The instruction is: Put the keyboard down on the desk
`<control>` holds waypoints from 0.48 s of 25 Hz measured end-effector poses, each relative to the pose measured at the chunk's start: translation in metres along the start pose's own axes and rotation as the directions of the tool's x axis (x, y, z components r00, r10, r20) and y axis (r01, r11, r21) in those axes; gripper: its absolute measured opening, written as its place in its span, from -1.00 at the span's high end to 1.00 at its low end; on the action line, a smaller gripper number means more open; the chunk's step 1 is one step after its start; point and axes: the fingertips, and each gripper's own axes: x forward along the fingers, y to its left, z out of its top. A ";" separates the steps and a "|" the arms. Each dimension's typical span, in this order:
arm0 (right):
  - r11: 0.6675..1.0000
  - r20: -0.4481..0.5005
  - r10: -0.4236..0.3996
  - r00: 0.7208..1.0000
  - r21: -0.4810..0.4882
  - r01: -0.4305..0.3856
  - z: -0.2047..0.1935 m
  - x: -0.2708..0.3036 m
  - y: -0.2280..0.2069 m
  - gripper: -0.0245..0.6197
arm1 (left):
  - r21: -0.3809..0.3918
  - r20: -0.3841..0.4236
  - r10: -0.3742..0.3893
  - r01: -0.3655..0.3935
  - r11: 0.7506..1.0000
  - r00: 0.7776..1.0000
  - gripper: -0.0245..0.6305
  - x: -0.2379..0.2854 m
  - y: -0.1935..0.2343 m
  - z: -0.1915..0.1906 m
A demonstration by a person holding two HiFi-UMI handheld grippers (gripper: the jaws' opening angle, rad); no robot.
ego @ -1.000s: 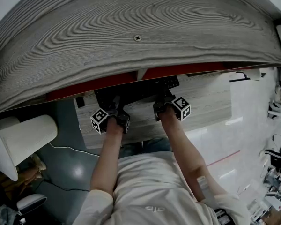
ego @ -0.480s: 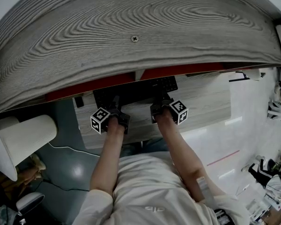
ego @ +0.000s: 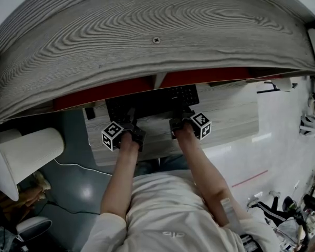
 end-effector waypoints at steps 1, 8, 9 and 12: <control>1.000 -0.006 -0.007 1.000 -0.007 0.007 -0.001 -0.001 0.000 0.35 | 0.003 -0.001 -0.003 0.003 1.000 1.000 -0.16 -0.002 0.000 0.000; 0.997 -0.053 -0.065 0.996 -0.055 0.062 -0.006 -0.012 -0.006 0.13 | 0.010 -0.011 -0.034 0.034 0.999 0.999 -0.16 -0.018 0.001 0.000; 0.996 -0.060 -0.071 0.996 -0.061 0.068 -0.007 -0.013 -0.006 0.11 | 0.010 -0.012 -0.040 0.040 0.999 0.999 -0.16 -0.020 0.000 0.000; 0.990 -0.096 -0.111 0.989 -0.099 0.101 -0.012 -0.016 -0.007 0.01 | 0.012 -0.015 -0.060 0.060 0.998 0.998 -0.16 -0.026 -0.003 0.001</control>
